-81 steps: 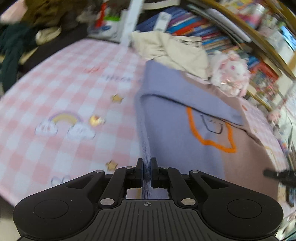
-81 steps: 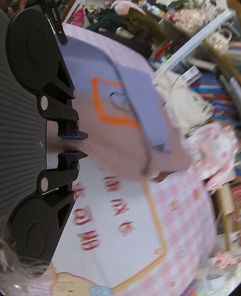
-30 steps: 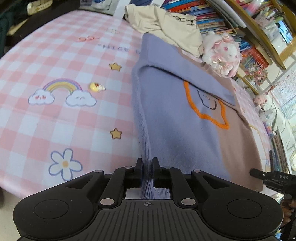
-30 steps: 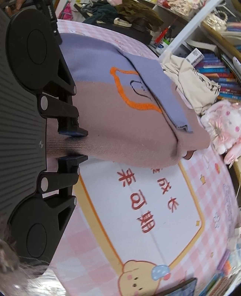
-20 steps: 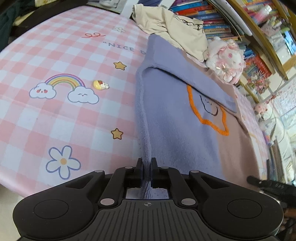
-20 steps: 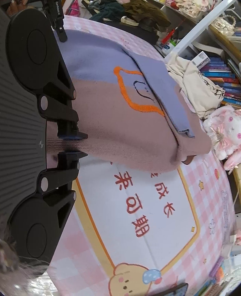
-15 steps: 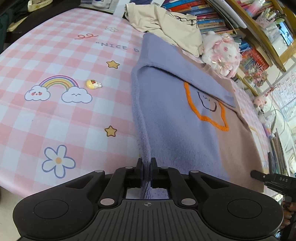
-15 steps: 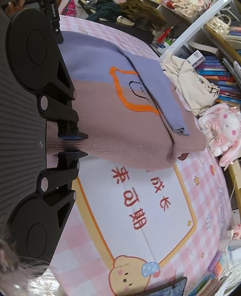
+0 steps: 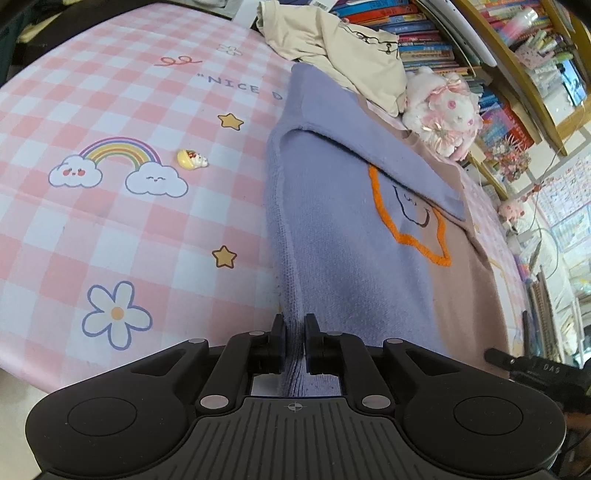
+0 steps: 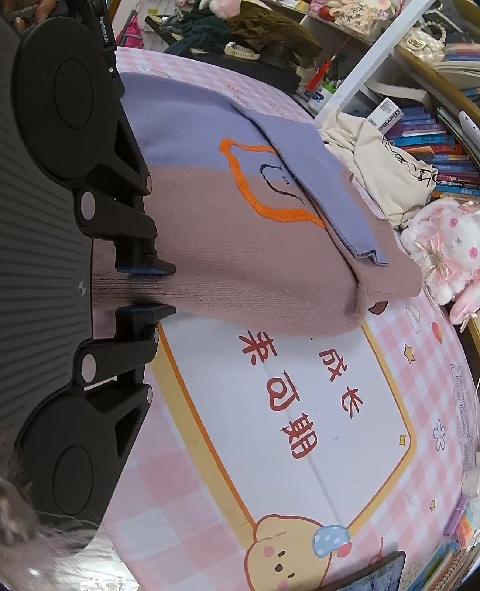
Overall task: Fold clothes
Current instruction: 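Hold the hem edge closed in both tools, adjusting the grip, then lift the hem with both tools and fold it toward the collar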
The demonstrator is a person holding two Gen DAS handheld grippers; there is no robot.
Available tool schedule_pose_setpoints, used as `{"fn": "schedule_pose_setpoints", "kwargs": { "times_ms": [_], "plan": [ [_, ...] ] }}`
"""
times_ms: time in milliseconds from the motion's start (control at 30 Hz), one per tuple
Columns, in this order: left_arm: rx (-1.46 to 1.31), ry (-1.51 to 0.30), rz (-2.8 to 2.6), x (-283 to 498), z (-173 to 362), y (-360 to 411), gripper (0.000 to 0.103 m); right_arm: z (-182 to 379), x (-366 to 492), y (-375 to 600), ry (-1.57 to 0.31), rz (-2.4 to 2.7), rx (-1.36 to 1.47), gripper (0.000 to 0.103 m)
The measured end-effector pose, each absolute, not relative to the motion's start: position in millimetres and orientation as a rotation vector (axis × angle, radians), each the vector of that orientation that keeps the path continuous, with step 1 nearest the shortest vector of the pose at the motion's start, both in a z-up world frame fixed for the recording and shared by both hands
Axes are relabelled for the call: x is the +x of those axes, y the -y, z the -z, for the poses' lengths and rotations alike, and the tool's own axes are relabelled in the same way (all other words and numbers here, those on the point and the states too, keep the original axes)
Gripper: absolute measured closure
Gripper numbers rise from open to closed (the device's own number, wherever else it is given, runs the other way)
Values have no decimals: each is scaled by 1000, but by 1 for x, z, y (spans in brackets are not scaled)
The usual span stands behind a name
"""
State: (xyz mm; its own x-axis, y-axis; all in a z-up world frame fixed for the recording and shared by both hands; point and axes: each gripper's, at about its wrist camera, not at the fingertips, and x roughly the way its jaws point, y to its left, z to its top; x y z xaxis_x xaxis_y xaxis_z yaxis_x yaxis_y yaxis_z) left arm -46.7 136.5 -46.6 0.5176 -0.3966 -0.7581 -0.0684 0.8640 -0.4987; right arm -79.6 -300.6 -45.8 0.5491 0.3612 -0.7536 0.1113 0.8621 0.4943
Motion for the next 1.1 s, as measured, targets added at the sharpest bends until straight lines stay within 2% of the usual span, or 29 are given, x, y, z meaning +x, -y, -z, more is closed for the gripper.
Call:
{"fn": "schedule_pose_setpoints", "kwargs": {
  "times_ms": [167, 267, 567, 967, 1100],
  "plan": [
    [-526, -1010, 212, -47, 48, -138, 93, 46, -81, 301, -992, -157, 519, 92],
    [-528, -1008, 220, -49, 49, -138, 97, 46, -82, 302, -985, -140, 517, 92],
    [-544, -1022, 255, -59, 50, -139, 99, 41, -97, 306, -985, -111, 540, 92],
    [-659, -1048, 318, -93, 49, -158, 99, 34, -130, 310, -1013, -123, 602, 92],
    [-773, -987, 343, -98, 41, -168, 99, 21, -134, 318, -976, -149, 692, 92]
  ]
}}
